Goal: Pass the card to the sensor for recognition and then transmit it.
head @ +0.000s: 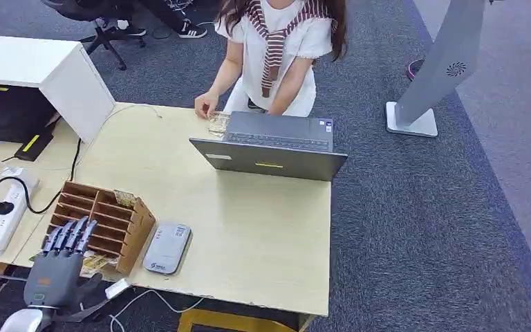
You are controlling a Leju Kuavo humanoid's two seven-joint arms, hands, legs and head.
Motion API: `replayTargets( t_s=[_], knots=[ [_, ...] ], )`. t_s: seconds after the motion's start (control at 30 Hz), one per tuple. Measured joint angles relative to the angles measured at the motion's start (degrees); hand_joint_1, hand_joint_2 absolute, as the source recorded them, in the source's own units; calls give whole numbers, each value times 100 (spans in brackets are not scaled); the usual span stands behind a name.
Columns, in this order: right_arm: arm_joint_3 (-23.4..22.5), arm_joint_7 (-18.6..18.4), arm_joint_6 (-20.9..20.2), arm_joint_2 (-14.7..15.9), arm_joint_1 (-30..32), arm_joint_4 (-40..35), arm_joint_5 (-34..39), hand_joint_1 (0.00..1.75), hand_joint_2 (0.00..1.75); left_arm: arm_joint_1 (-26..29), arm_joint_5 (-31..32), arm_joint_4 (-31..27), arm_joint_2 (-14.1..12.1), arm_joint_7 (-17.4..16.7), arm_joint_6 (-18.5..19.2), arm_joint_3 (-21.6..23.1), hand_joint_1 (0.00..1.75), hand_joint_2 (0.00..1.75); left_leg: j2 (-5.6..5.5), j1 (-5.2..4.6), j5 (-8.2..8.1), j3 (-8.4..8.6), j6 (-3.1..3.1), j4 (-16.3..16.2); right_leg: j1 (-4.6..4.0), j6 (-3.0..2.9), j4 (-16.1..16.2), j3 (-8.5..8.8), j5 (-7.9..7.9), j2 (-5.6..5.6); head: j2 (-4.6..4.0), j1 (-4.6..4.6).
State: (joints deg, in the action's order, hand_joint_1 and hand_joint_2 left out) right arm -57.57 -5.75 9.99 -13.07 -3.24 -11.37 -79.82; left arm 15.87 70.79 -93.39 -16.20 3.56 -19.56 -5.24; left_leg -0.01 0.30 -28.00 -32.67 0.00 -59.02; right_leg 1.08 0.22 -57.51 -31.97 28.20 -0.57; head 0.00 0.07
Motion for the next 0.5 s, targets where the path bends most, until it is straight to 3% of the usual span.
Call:
replayTargets(
  t_s=[0.5],
  knots=[
    [28, 0, -35, -2, 0, 0, -4, 0, 175, -3, -48, 122, -114, -188, -100, 138, 0, 175, 0, 0, 0, -1, 0, 0, 0, 0, 0, 1, 0, 0, 0, 0]
  ],
)
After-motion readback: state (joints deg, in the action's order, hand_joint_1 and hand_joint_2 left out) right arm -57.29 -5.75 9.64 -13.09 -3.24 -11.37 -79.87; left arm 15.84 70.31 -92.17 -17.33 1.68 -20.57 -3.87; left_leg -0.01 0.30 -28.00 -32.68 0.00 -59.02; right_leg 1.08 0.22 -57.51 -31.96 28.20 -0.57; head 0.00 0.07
